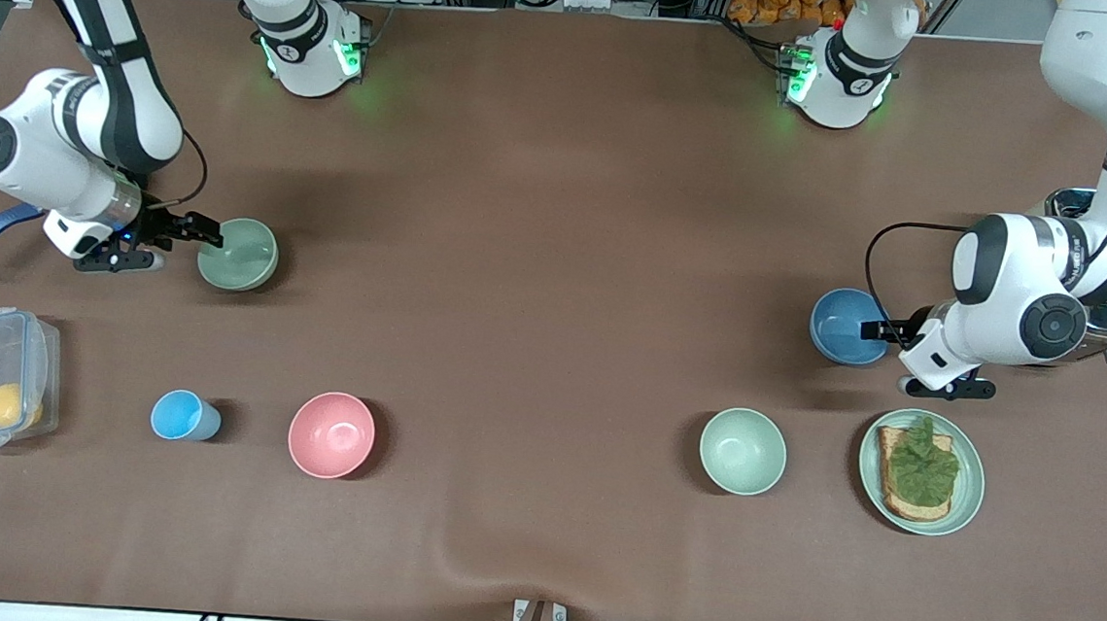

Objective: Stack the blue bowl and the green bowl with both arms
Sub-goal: 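Reach the right gripper to the green bowl while the left gripper reaches the blue bowl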

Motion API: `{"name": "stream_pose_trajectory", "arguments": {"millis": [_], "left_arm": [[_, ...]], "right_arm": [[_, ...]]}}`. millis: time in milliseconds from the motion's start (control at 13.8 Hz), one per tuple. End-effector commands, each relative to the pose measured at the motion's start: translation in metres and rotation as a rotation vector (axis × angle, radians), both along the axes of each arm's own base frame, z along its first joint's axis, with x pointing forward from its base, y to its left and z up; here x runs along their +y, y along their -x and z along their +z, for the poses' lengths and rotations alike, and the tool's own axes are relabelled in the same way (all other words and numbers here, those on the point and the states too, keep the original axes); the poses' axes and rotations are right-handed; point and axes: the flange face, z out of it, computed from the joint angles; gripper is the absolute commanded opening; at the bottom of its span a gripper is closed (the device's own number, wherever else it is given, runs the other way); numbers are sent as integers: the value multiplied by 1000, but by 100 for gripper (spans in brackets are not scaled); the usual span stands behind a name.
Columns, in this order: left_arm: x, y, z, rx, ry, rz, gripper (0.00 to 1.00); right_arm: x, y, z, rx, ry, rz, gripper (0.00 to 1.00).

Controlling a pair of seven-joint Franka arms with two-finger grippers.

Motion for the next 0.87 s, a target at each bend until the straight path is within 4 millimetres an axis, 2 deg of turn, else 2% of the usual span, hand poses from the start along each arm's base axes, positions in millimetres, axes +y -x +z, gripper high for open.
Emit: {"name": "stream_pose_trajectory", "arguments": {"millis": [0, 145, 290, 362, 434, 652, 724, 796], "left_arm": [[2, 1, -8, -4, -9, -28, 78], [1, 1, -12, -3, -7, -26, 70], [0, 1, -18, 3, -5, -28, 59], [0, 1, -18, 3, -4, -27, 55], [0, 1, -19, 3, -3, -27, 50], [0, 1, -22, 6, -2, -27, 38], [0, 1, -23, 4, -2, -27, 25], [-1, 0, -24, 4, -5, -14, 1]], "right_arm": [[-6, 2, -19, 1, -34, -32, 85], [-6, 2, -30, 6, -36, -35, 70], [-7, 2, -34, 2, -36, -32, 28], [-7, 3, -34, 8, -37, -33, 10], [-7, 2, -34, 8, -37, -31, 0], [-7, 2, -32, 8, -38, -32, 0], [-7, 2, -31, 15, -41, -33, 0], [-7, 3, -30, 25, -45, -32, 0]]}}
